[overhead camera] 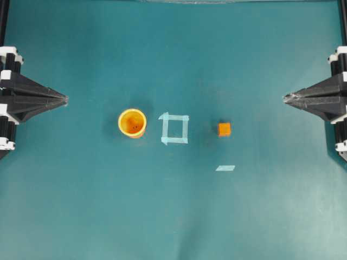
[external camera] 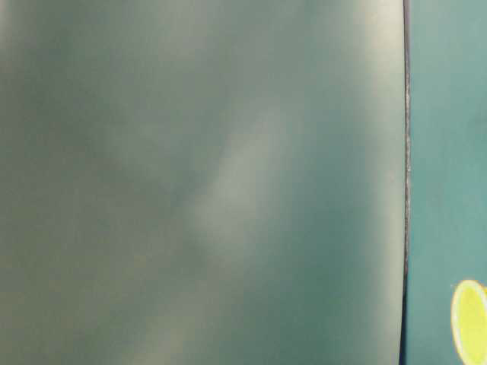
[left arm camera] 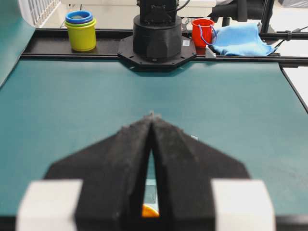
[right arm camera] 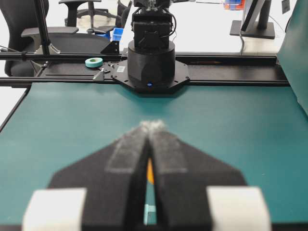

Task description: Move the block to the right with right arm.

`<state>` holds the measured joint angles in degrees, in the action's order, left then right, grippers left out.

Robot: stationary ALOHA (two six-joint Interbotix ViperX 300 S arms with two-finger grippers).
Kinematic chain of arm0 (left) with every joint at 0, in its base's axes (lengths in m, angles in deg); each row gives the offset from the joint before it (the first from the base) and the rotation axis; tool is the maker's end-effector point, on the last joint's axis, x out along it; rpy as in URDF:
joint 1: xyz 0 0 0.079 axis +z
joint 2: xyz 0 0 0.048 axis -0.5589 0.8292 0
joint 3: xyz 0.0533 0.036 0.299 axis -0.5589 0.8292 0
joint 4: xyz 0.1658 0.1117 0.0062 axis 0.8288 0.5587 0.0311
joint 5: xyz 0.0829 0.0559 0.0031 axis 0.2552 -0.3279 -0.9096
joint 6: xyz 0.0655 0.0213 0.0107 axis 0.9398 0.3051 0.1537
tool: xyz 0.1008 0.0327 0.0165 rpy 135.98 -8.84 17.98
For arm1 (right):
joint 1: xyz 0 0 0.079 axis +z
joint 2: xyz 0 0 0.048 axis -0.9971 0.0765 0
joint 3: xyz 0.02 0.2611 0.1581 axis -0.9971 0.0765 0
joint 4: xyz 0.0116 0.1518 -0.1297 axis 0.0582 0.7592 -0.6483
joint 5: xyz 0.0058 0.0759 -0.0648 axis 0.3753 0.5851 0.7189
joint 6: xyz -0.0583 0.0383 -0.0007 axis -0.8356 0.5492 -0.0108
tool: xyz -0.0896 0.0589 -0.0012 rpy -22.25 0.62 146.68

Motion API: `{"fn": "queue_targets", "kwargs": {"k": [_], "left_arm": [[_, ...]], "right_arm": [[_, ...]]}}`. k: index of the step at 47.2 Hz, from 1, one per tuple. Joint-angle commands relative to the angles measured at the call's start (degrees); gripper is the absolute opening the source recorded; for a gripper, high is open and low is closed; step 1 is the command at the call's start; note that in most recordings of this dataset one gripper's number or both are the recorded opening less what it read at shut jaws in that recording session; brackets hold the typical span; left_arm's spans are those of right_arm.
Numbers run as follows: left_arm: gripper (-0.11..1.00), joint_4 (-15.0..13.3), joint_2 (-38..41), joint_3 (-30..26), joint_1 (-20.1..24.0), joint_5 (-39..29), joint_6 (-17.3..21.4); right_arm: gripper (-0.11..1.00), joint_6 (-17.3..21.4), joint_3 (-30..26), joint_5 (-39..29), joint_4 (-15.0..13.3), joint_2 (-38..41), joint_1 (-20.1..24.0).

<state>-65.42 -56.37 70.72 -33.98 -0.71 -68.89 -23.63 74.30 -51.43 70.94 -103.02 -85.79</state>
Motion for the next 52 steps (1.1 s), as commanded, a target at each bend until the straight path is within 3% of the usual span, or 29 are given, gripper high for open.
{"fn": "queue_targets", "kwargs": {"k": [1, 10, 23, 38, 52], "left_arm": [[0.00, 0.4, 0.1, -2.5, -0.3, -1.5, -0.7], [0.00, 0.4, 0.1, -3.5, -0.3, -4.8, -0.8], [0.00, 0.4, 0.4, -3.5, -0.3, -5.3, -0.8], [0.00, 0.4, 0.4, -3.5, -0.3, -5.3, -0.7], [0.00, 0.4, 0.5, -3.5, -0.3, -5.3, -0.8]], "right_arm": [[0.00, -0.1, -1.0, 0.3, -0.1, 0.5, 0.0], [0.00, -0.4, -2.3, -3.9, 0.0, 1.7, -0.7], [0.02, -0.3, -4.1, -4.2, -0.1, 4.4, -3.3], [0.54, -0.2, -7.3, -4.5, 0.1, 12.4, -4.9], [0.58, -0.5, -11.0, -5.2, 0.0, 25.6, -6.3]]}}
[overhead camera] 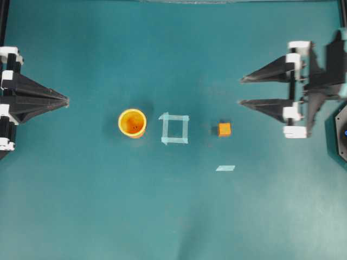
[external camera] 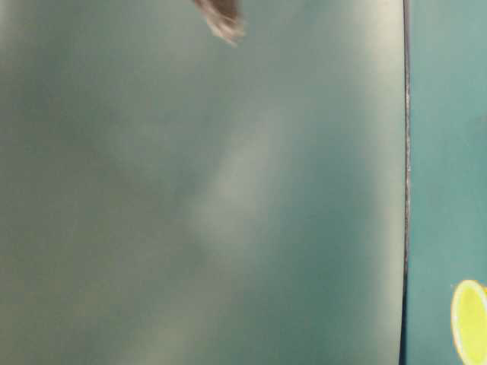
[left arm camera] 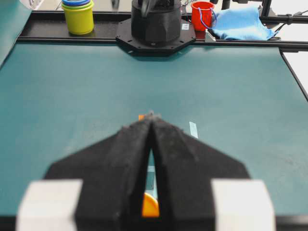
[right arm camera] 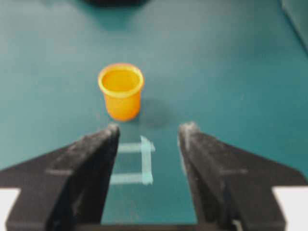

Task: Move the block to the right with right arm.
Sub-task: 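Move the right gripper left toward the small orange cube, then close the right gripper around the orange cube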

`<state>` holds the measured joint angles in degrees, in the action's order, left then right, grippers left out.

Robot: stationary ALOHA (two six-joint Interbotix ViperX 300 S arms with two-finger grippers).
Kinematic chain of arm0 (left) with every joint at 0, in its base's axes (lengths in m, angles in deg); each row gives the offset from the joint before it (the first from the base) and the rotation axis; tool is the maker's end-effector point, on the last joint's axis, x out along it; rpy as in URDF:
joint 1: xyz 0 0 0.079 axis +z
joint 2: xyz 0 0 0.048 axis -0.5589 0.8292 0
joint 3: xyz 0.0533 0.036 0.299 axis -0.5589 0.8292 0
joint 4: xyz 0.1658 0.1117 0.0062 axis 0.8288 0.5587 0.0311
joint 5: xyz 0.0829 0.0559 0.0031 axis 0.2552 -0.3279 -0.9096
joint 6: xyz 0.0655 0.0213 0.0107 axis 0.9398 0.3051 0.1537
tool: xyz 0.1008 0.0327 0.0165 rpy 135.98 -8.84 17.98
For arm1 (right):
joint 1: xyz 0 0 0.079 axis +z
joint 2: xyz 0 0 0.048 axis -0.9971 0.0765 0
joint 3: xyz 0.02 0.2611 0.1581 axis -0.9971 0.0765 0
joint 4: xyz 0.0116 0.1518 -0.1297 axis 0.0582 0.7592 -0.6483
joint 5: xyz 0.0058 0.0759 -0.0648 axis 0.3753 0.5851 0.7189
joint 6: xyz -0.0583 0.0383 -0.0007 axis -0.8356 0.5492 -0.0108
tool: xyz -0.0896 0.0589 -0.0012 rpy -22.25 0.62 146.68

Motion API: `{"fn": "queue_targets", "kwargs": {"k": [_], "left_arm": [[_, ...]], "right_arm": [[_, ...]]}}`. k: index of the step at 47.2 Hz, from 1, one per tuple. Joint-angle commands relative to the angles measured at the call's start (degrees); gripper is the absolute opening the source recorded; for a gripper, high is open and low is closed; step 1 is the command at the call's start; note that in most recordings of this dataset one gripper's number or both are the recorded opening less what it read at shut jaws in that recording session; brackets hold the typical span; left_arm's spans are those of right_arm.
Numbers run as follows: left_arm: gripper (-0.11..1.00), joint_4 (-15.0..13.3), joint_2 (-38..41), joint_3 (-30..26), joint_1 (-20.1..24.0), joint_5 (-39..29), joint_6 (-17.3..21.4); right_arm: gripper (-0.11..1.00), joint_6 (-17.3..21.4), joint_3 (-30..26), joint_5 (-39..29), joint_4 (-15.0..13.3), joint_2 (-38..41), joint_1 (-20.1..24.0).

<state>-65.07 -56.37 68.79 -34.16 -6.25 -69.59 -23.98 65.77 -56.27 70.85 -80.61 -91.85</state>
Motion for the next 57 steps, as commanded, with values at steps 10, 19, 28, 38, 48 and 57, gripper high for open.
{"fn": "queue_targets", "kwargs": {"k": [10, 19, 28, 38, 48, 57], "left_arm": [[0.00, 0.1, 0.5, -1.6, -0.1, 0.2, -0.1], [0.00, 0.2, 0.5, -1.6, -0.3, -0.5, -0.1], [0.00, 0.2, 0.5, -1.6, -0.6, -1.4, -0.1], [0.00, 0.1, 0.5, -1.5, -0.7, -1.7, -0.1], [0.00, 0.2, 0.5, -1.6, -0.8, -1.8, -0.1], [0.00, 0.1, 0.5, -1.6, -0.8, -1.8, -0.1]], "right_arm": [[0.59, -1.6, -7.8, -6.8, -1.1, 13.6, -0.3], [0.61, -2.2, -10.1, -9.9, -2.5, 19.9, -0.3], [0.61, -2.1, -9.4, -10.3, -2.4, 23.7, 1.6], [0.61, -1.5, -7.6, -10.4, -2.2, 26.8, 4.4], [0.61, -1.3, -5.5, -9.9, -2.0, 27.5, 4.5], [0.61, -1.3, -4.2, -9.7, -2.0, 27.9, 4.6]]}}
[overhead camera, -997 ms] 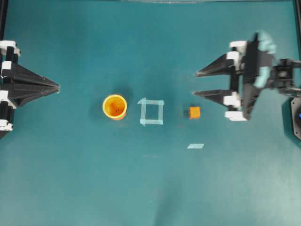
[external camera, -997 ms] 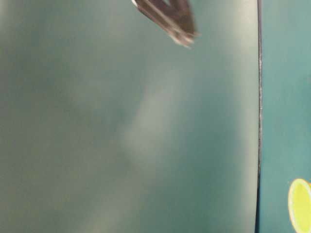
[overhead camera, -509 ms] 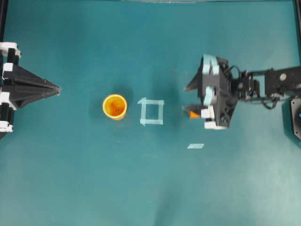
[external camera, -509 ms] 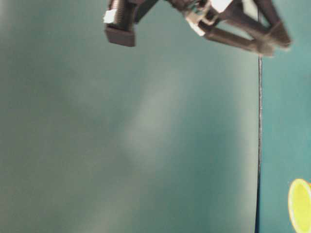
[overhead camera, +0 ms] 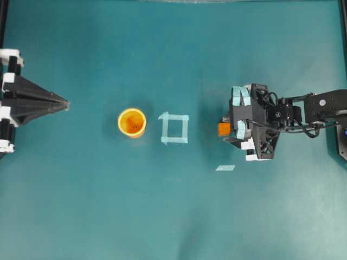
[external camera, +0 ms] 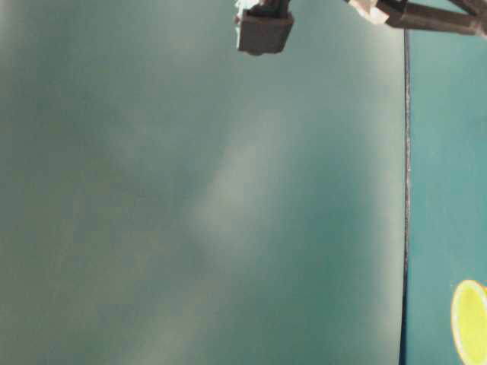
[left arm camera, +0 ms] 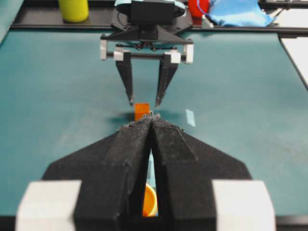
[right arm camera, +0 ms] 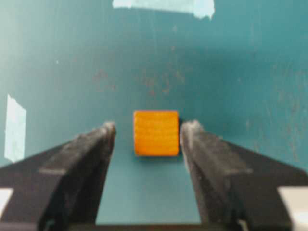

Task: Move the block to the right with right arm.
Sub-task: 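Close the right gripper around the orange cube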

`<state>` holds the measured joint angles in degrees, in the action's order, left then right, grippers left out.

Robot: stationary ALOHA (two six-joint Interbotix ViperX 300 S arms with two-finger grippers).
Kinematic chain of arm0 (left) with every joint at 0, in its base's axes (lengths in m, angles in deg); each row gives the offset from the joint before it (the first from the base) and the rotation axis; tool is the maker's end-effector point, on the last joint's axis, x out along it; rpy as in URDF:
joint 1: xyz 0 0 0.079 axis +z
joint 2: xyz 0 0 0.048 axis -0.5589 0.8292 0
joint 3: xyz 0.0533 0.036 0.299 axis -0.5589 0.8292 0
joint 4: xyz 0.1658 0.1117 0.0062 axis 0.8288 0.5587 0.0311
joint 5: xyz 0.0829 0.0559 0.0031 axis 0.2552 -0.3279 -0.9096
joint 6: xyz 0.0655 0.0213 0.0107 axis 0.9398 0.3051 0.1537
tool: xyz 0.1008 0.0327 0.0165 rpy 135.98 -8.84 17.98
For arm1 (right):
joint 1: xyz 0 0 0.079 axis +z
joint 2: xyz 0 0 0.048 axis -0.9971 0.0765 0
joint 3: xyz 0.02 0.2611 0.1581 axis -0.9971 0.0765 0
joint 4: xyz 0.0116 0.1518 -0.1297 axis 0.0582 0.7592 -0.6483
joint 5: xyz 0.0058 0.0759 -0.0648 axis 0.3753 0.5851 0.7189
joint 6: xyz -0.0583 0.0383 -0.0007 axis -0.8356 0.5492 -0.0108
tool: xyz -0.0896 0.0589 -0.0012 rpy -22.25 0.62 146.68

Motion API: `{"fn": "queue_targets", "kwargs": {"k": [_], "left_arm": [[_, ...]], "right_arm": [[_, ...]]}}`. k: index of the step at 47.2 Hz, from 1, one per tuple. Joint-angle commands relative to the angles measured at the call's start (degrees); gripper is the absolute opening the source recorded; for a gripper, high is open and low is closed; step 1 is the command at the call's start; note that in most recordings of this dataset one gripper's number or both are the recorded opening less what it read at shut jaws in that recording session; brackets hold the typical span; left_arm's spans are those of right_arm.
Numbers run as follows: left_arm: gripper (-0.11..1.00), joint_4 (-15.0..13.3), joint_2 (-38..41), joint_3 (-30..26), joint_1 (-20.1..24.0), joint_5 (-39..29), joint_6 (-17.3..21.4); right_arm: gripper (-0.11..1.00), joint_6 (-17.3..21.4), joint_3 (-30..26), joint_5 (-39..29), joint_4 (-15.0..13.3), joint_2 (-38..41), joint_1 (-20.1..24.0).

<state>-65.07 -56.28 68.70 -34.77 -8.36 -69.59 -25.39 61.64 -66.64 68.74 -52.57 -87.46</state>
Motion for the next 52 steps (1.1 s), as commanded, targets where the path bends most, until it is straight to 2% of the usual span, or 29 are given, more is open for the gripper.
{"fn": "queue_targets", "kwargs": {"k": [1, 24, 32, 40, 52], "left_arm": [[0.00, 0.1, 0.4, -1.5, -0.1, 0.4, -0.1], [0.00, 0.1, 0.4, -1.5, -0.2, 0.4, -0.2], [0.00, 0.2, 0.4, -1.5, -0.2, 0.4, -0.2], [0.00, 0.1, 0.4, -1.5, -0.2, 0.4, -0.2], [0.00, 0.2, 0.4, -1.5, -0.2, 0.4, -0.2]], "right_arm": [[0.61, 0.1, -0.1, 0.7, 0.1, 0.0, 0.1], [0.60, 0.0, -1.4, 3.2, 0.0, 4.1, -0.4], [0.54, 0.2, -1.4, 2.3, 0.1, 4.0, -0.4], [0.41, 0.2, -2.5, -1.2, 0.2, 1.8, -0.4], [0.41, -0.4, -5.4, -10.8, 0.2, -6.0, -0.4]]}}
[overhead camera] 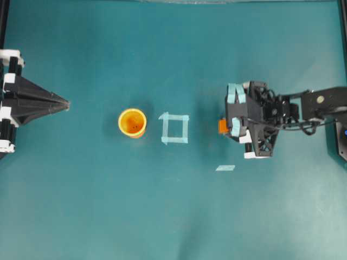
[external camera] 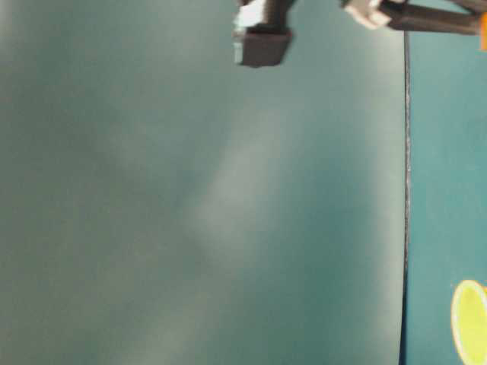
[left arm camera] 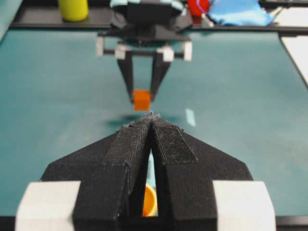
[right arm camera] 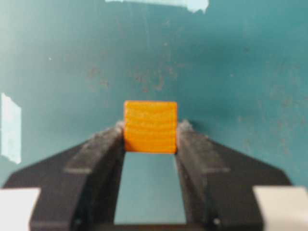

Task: Move the block to the right with right arm.
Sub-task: 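Close the right gripper around the orange cube, then carry the held orange cube rightward off the table edge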

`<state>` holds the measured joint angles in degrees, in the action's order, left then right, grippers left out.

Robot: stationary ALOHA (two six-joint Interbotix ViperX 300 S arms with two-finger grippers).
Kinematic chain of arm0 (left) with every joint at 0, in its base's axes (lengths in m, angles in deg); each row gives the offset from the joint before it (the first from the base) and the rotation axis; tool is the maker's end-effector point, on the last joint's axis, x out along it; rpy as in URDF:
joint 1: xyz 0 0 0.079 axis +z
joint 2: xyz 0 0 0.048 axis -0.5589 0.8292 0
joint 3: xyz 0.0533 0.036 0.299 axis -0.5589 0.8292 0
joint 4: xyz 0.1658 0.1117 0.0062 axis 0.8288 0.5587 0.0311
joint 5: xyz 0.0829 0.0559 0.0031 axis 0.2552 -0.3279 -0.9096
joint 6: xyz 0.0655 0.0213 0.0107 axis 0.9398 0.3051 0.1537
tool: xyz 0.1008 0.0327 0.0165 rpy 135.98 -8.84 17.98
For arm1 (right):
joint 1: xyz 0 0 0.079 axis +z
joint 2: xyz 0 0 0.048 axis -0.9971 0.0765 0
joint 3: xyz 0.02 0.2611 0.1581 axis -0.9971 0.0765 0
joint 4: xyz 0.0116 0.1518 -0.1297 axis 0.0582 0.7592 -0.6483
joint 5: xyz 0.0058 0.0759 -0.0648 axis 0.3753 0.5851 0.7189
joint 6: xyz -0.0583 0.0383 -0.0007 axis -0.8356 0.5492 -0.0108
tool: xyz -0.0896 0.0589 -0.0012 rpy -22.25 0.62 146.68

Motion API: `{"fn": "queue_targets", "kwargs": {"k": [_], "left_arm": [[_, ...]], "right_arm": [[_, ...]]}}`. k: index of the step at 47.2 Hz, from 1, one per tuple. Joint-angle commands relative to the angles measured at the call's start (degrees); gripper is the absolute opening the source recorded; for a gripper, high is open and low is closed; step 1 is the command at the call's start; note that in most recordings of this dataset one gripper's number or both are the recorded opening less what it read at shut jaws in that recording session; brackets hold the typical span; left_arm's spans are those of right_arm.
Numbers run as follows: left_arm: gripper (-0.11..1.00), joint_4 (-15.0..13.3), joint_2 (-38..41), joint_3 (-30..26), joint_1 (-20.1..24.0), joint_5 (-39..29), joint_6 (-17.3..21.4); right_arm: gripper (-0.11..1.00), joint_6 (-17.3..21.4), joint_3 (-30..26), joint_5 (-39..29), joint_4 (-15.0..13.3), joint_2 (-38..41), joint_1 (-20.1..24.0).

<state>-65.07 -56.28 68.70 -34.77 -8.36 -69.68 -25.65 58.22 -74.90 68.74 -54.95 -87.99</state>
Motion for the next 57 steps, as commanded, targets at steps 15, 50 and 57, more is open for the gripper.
{"fn": "queue_targets", "kwargs": {"k": [15, 50, 57], "left_arm": [[0.00, 0.2, 0.5, -1.5, -0.2, 0.3, 0.0], [0.00, 0.1, 0.6, -1.5, -0.2, 0.2, -0.1], [0.00, 0.2, 0.7, -1.5, -0.2, -0.1, -0.1]], "right_arm": [[0.41, 0.4, -3.0, -12.6, 0.2, -13.3, 0.1], [0.41, 0.6, 4.8, -33.2, 2.4, -39.6, 0.2], [0.41, 0.9, 5.9, -37.6, 2.6, -43.7, 0.2]]}}
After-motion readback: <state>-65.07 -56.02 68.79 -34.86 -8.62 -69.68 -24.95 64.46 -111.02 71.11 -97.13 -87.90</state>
